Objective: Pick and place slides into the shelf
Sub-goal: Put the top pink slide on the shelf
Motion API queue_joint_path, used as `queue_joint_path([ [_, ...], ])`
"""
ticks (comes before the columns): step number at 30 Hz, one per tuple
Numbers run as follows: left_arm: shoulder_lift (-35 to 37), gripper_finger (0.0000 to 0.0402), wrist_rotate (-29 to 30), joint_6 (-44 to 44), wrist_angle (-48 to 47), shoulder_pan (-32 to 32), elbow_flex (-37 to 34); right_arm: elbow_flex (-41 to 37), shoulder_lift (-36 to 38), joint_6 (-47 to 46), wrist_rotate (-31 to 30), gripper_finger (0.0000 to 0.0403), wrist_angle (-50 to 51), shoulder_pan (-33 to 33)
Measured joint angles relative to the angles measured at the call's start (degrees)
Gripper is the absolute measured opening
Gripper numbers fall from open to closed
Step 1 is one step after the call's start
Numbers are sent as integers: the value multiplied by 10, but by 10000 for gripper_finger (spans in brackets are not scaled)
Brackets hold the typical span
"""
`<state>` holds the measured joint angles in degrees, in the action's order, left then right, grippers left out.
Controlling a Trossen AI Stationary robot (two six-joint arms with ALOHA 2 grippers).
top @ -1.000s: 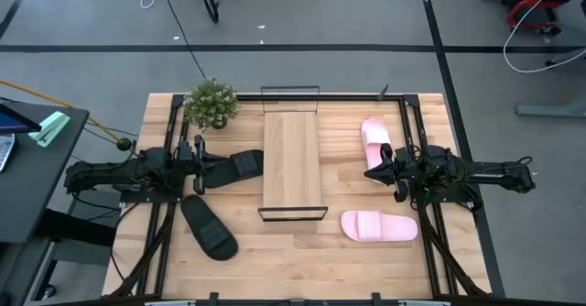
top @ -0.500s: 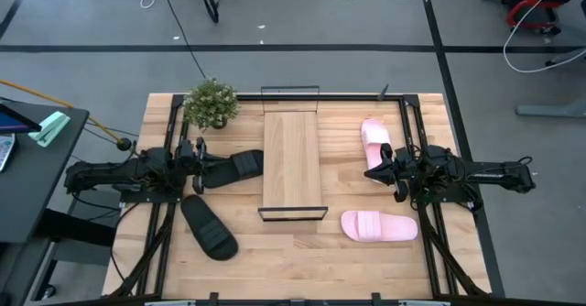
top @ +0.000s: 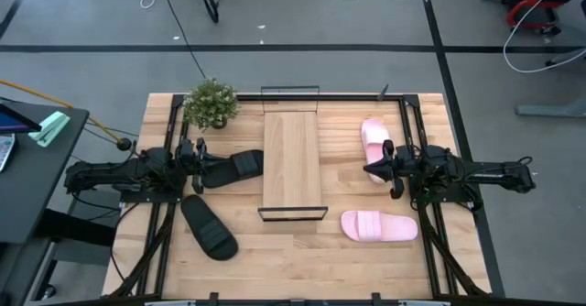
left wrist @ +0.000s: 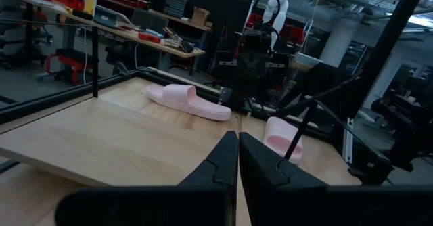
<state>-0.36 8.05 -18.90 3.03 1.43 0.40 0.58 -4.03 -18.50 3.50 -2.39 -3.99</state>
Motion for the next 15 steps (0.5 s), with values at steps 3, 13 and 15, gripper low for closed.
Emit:
queue_joint_path([
  [3, 0, 24, 0, 0, 0, 0, 0, 0, 0, -26, -18, 14, 3, 0],
  [13, -21, 26, -20, 42, -5, 0, 8, 0, -5, -65, -111, 14, -22, 0],
  [15, -44, 20, -18, 49, -6, 0, 29, 7, -16, -49, -111, 14, -41, 0],
])
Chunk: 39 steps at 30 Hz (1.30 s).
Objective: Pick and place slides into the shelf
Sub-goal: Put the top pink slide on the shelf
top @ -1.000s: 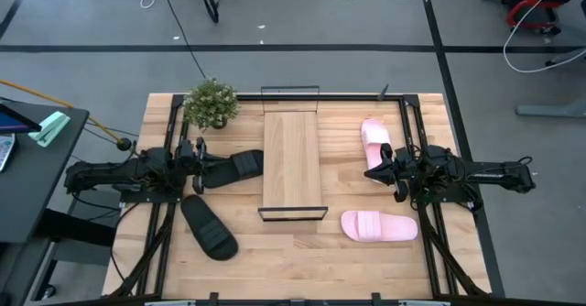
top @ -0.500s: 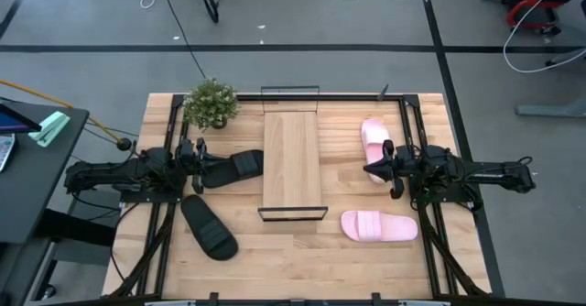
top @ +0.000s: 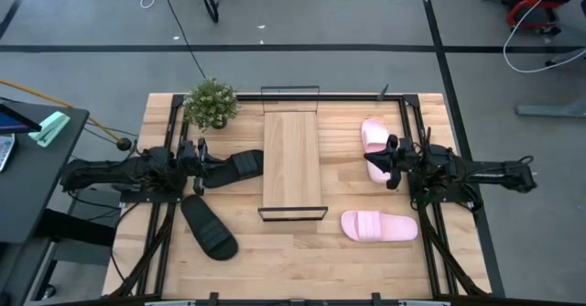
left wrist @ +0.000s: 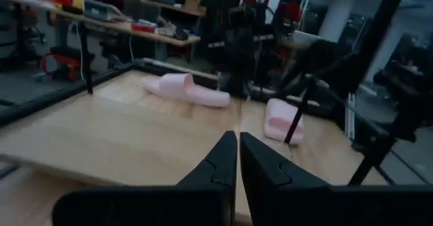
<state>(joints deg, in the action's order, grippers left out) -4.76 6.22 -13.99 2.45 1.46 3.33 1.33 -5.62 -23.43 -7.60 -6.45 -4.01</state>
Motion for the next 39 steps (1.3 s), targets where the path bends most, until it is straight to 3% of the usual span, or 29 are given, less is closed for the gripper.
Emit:
queue_joint_path([
  [6, -91, 10, 8, -3, 1, 10, 72, 69, -83, 87, 1, 14, -15, 0],
  [15, -246, 22, 8, 15, 6, 46, 220, 244, -247, 173, 6, 14, -1, -1],
  [22, -337, 10, 8, 54, 5, 85, 372, 401, -351, 210, 60, 14, 28, -31],
  [31, -403, 19, 8, 53, -105, 108, 517, 585, -455, 224, 62, 14, 144, -72],
  [36, -410, 27, 8, 84, -126, 108, 530, 662, -497, 255, 64, 14, 216, -82],
  [39, -410, 30, 8, 37, -153, 105, 529, 694, -517, 262, 64, 14, 228, -90],
])
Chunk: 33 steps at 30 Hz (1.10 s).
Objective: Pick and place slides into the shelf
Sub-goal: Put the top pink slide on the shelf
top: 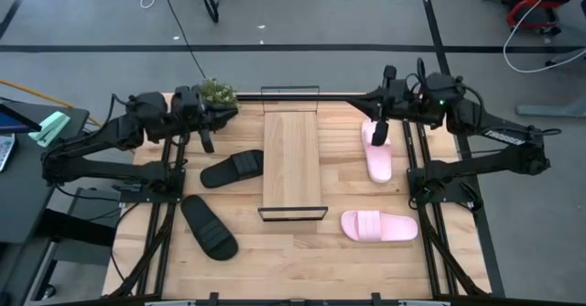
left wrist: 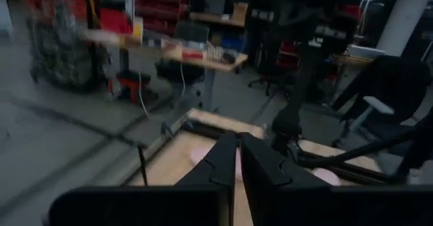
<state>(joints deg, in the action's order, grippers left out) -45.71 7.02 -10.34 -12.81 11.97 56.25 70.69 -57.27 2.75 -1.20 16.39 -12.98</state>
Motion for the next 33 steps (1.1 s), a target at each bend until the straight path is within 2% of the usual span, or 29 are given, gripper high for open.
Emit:
queue_joint_path([
  [4, 5, 27, -3, -13, -22, 5, 0, 20, -16, 4, 0, 14, 6, -8],
  [10, 26, 17, -47, -17, -56, 19, 0, 21, -23, -45, -1, 14, 43, -29],
  [17, 55, 14, -48, -25, -141, 46, 0, 21, -32, -70, 0, 14, 175, -89],
  [24, 61, 23, -48, -21, -152, 64, -1, 21, -60, -64, 3, 14, 305, -151],
  [28, 60, 27, -48, -25, -161, 69, -1, 21, -79, -57, 38, 14, 370, -206],
  [33, 60, 22, -48, -25, -162, 69, -1, 21, -123, -48, 113, 14, 391, -278],
])
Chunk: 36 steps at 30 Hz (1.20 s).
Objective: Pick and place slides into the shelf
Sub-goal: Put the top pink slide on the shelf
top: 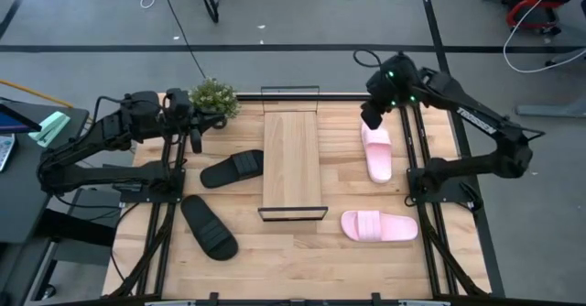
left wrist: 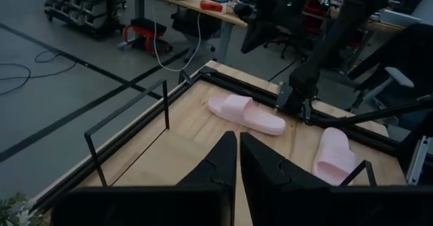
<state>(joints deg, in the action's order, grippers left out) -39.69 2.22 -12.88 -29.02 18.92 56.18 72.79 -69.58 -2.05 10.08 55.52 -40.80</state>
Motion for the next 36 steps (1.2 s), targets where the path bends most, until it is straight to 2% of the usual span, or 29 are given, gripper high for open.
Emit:
queue_joint_path([
  [10, 0, 23, 0, -41, -3, 0, 0, 0, -108, 29, 40, 14, 99, -91],
  [17, 0, 32, 0, -48, -5, 0, 0, 0, -176, 72, 54, 25, 124, -102],
  [23, 0, 23, 0, -49, -5, 0, 0, 0, -221, 97, 50, 86, 124, -102],
  [28, 0, 23, 0, -50, -5, 0, 0, 0, -259, 82, 4, 146, 127, -111],
  [36, 0, 34, 0, -50, -5, 0, 0, 0, -308, 65, 3, 216, 133, -129],
])
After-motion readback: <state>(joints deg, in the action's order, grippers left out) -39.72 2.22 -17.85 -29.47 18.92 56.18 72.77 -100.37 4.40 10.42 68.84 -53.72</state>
